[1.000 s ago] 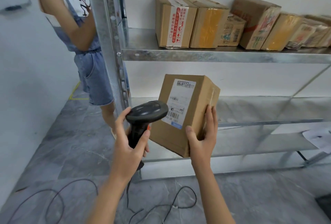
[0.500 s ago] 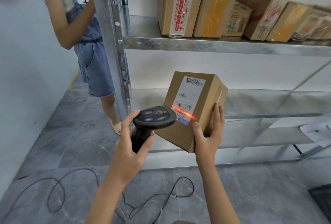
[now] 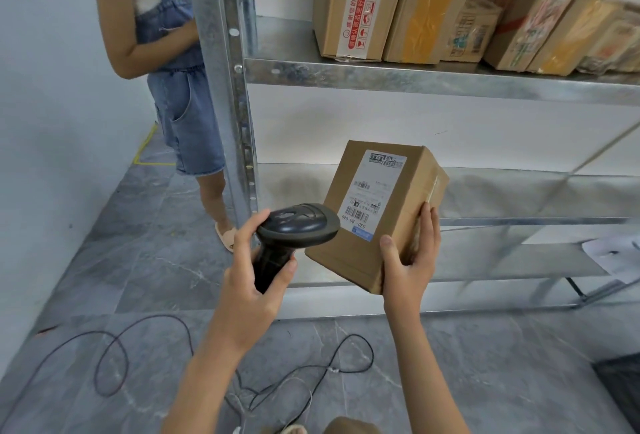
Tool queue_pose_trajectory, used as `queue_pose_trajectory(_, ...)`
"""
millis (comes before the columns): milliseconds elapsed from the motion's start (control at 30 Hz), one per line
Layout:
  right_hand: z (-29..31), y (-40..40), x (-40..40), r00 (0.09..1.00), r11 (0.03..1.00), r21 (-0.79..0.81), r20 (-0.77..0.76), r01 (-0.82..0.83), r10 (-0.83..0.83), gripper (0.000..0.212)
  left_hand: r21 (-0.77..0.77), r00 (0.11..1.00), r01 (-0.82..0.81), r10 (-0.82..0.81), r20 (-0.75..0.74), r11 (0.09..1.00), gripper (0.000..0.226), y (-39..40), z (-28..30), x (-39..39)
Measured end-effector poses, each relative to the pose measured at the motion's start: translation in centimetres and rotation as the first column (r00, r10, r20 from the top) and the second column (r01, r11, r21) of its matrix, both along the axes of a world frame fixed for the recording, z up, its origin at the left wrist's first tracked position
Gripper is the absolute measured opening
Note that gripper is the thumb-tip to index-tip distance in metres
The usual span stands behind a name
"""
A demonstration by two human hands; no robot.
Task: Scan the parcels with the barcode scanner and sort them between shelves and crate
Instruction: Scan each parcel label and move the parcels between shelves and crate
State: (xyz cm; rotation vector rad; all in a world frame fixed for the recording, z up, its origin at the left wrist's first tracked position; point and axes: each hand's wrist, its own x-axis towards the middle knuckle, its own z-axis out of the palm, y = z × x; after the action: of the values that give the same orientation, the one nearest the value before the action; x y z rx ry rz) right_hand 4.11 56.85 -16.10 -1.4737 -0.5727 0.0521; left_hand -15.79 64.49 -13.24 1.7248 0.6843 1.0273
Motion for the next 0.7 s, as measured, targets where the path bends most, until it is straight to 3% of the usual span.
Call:
queue_pose_trajectory(367,-1.7,-1.6,1.2,0.999,0.999,-0.035,-0.044,0.025,-0.026,0.083,-0.05,1.0,-0.004,0.003,-0.018,0.999,0.069,-0.4,-1.5,1.3)
queue_pose_trajectory(700,-2.7,-8.9,6.9,0.957,0.962,-0.095,-0.115,0.255,-0.265,0.085,-0.1,0.984,0.166,-0.171,-0.04,0.981,0.064,-3.0,-1.2,9.6)
